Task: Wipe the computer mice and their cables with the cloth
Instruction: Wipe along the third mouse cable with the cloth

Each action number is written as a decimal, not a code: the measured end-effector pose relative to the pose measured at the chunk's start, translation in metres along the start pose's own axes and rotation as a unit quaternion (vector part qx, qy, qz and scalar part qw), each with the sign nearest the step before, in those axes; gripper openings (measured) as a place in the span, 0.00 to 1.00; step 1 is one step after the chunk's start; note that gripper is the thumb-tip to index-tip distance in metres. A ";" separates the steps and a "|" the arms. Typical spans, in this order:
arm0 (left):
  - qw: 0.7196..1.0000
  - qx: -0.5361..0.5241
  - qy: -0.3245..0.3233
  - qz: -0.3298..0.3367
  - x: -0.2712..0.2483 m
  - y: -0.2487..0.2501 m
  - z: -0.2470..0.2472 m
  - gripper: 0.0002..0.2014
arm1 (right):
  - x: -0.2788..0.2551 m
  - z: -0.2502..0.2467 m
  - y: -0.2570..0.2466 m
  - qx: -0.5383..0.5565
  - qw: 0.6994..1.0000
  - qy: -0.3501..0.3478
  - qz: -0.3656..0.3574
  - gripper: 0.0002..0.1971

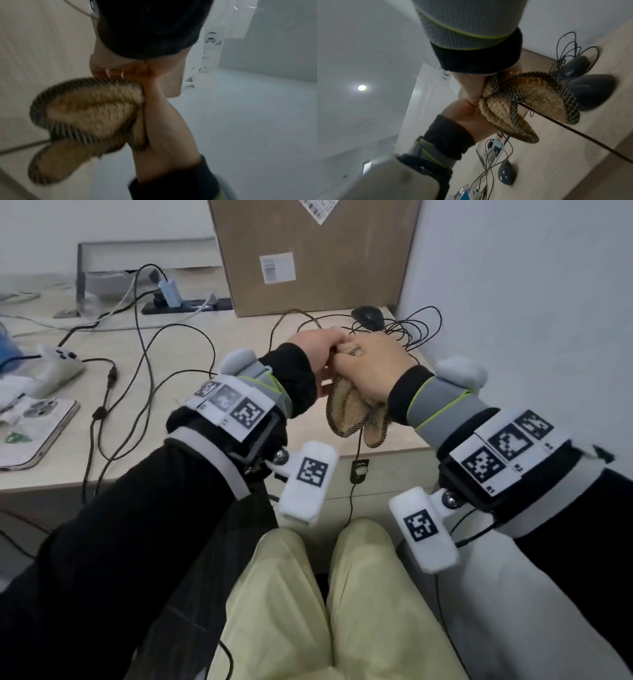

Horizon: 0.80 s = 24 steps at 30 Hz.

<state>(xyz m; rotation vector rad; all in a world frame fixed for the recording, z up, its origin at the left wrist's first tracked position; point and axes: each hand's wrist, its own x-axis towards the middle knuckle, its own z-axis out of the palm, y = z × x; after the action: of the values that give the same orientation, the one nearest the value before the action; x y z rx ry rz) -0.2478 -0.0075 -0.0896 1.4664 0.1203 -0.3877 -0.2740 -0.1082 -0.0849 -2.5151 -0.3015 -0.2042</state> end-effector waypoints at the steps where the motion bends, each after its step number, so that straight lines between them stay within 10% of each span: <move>1: 1.000 0.016 0.021 0.011 0.002 0.002 -0.007 0.15 | -0.001 -0.002 0.003 0.003 1.000 0.000 0.005 0.13; 11: 0.967 -0.101 0.234 -0.015 0.023 -0.012 -0.129 0.21 | -0.006 -0.049 0.054 0.237 0.949 0.129 0.163 0.13; 19: 0.997 -0.028 -0.011 -0.066 -0.008 -0.007 -0.029 0.33 | 0.010 -0.014 0.024 0.147 0.980 0.099 0.090 0.16; 22: 1.000 0.002 -0.002 -0.011 -0.011 -0.003 0.006 0.15 | 0.002 -0.001 0.010 0.047 0.998 0.030 0.009 0.13; 24: 0.999 0.019 0.023 0.017 -0.005 0.002 0.006 0.20 | -0.001 -0.001 0.008 0.052 0.998 0.022 -0.004 0.10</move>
<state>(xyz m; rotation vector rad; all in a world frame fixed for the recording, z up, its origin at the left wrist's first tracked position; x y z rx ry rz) -0.2527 -0.0120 -0.0851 1.5136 0.1255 -0.3310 -0.2734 -0.1153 -0.0885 -2.4029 -0.2970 -0.2401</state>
